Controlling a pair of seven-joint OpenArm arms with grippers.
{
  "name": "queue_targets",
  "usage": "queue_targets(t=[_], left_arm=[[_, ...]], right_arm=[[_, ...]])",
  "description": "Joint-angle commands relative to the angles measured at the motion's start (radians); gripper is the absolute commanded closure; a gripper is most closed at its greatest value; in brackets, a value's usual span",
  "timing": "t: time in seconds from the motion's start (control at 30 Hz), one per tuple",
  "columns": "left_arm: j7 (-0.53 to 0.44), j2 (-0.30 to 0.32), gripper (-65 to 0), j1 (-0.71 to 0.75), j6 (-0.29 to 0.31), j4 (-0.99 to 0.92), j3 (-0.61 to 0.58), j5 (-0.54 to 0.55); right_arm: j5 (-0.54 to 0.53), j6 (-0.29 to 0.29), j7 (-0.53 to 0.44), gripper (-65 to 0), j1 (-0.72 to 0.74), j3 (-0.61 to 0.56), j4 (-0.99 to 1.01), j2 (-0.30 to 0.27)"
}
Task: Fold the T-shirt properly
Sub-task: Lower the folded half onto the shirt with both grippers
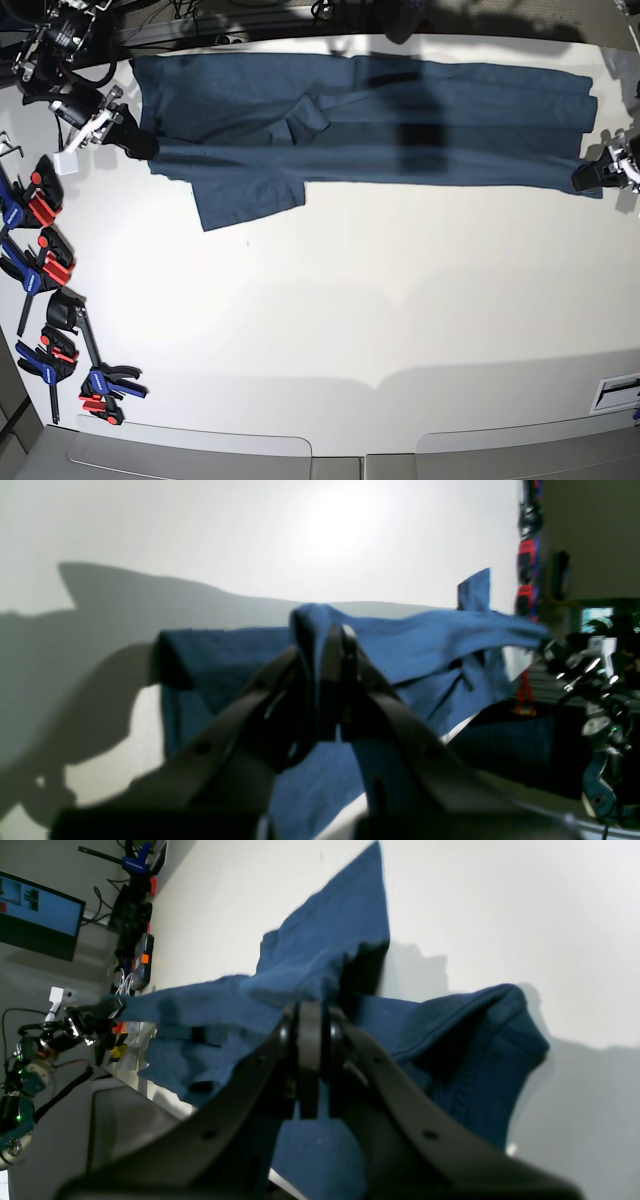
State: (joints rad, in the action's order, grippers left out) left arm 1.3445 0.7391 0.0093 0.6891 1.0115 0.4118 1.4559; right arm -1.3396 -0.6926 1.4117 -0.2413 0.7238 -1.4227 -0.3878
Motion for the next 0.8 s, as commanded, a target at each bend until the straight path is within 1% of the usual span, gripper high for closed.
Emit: queue_targets(t=[0.0, 0.27, 0.63, 0.77], left_arm=[[-0.001, 0.033, 0.0, 0.000, 0.009, 0.017, 0.008, 0.028], [-0.002, 0.040, 0.0, 0.075, 0.009, 0.017, 0.008, 0.028], [-0.002, 0.040, 0.0, 0.090, 0.009, 0.017, 0.008, 0.028], [-0.002, 0.040, 0.0, 0.090, 0.009, 0.017, 0.008, 0.028]], right_arm=[[-0.032, -0.006, -0.015, 0.0, 0.005, 0.009, -0.020, -0.022], [-0.029, -0.006, -0.015, 0.0, -0.003, 0.009, -0.020, -0.022], [-0.034, -0.006, -0.015, 0.0, -0.107, 0.009, -0.020, -0.022], [-0.057, -0.006, -0.015, 0.0, -0.124, 0.010, -0.020, -0.022]])
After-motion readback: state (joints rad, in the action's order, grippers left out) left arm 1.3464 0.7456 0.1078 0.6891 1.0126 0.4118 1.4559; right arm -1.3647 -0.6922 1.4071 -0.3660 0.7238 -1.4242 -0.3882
